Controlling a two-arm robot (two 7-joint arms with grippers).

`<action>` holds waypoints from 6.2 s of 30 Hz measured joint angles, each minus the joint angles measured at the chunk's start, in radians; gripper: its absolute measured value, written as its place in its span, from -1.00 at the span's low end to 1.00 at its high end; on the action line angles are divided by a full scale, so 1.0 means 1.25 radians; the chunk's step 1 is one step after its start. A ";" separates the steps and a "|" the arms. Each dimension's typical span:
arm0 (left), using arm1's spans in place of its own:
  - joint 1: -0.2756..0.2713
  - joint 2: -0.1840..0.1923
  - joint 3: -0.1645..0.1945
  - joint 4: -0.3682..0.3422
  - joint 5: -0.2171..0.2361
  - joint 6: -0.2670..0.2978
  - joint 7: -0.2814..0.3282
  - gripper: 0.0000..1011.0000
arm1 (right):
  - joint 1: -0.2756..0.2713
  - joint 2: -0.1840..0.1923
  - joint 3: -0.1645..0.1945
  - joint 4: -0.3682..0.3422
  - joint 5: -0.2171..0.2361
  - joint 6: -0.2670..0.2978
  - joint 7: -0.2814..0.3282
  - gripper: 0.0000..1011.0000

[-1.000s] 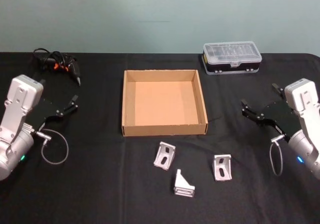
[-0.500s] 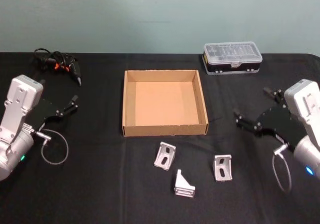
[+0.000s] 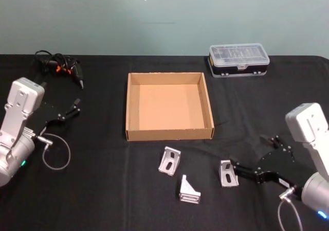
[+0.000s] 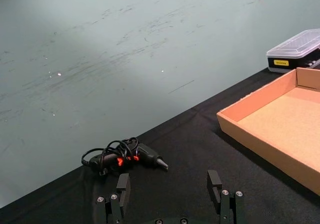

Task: Use one hand to pick up the angle iron from the table and place it into the box.

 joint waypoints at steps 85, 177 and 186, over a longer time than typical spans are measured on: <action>0.000 0.000 0.000 0.000 0.000 0.000 0.000 1.00 | 0.075 -0.288 -0.020 0.049 0.009 0.352 -0.153 -0.86; 0.000 0.000 0.000 0.000 0.000 0.000 0.000 1.00 | 0.564 -0.498 -0.120 0.623 -0.162 0.213 -0.011 -0.16; 0.000 0.000 0.000 0.000 0.000 0.000 0.000 1.00 | 0.563 -0.498 -0.120 0.621 -0.161 0.214 -0.012 0.40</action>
